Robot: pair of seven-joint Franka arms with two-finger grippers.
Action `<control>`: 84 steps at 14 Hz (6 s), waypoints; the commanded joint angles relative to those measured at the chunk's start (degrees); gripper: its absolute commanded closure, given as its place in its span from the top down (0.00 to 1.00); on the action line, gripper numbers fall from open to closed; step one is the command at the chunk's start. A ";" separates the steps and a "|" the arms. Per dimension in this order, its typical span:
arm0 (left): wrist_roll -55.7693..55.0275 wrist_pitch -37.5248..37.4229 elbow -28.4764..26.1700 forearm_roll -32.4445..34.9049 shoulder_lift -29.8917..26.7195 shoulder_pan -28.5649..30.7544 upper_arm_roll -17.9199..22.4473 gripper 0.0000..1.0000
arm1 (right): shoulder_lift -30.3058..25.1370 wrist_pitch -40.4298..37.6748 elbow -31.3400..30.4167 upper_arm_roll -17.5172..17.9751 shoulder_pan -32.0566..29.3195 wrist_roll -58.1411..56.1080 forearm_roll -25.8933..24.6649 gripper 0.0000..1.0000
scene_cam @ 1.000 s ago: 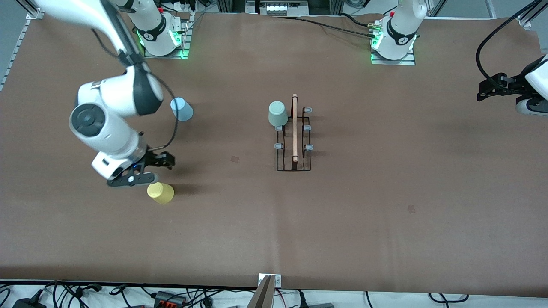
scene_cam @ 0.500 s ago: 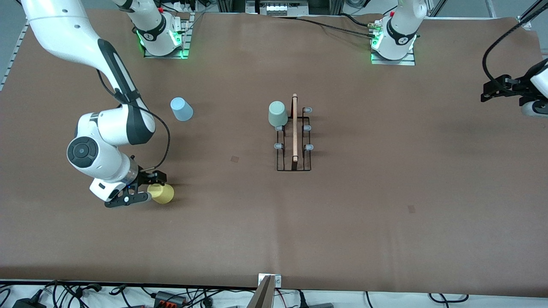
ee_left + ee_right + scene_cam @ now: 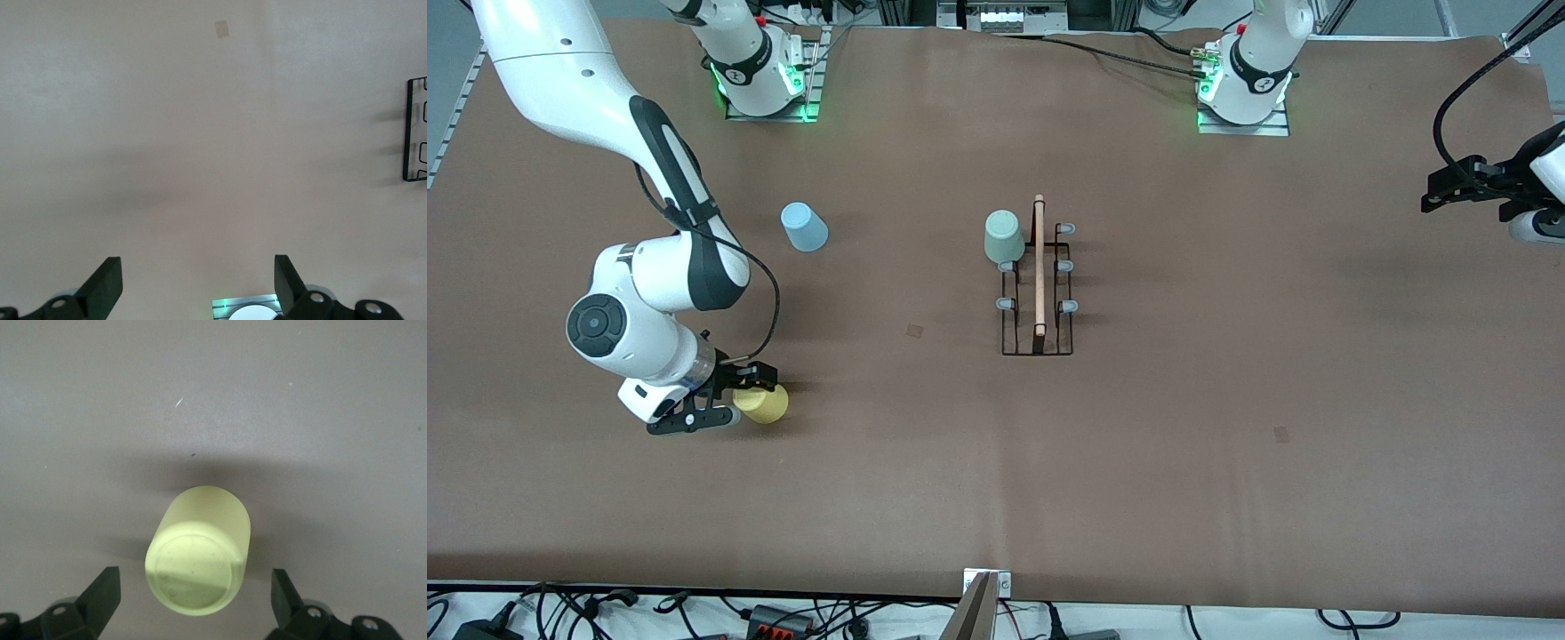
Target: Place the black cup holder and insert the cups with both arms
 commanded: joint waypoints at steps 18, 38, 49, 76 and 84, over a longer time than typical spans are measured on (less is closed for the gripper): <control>-2.67 -0.46 2.35 -0.28 0.03 -1.10 -1.66 1.00 | -13.50 -17.64 1.40 1.11 10.55 22.10 1.28 0.00; -3.55 -0.37 2.44 -0.19 0.03 -1.18 -2.71 1.00 | 2.57 -8.25 18.37 0.76 37.03 69.35 -3.99 0.04; -4.69 -0.46 2.44 -0.19 0.03 -1.18 -2.89 1.00 | -4.69 -15.78 17.76 0.14 29.67 63.40 -2.94 1.00; -8.30 -1.52 2.53 -0.10 -0.23 -1.18 -5.26 1.00 | -33.46 -44.46 6.15 -3.72 -7.27 5.37 3.39 1.00; -8.38 -1.87 2.61 -0.10 -0.23 -1.18 -5.26 1.00 | -33.28 -44.11 6.32 -3.73 -7.53 3.86 2.25 1.00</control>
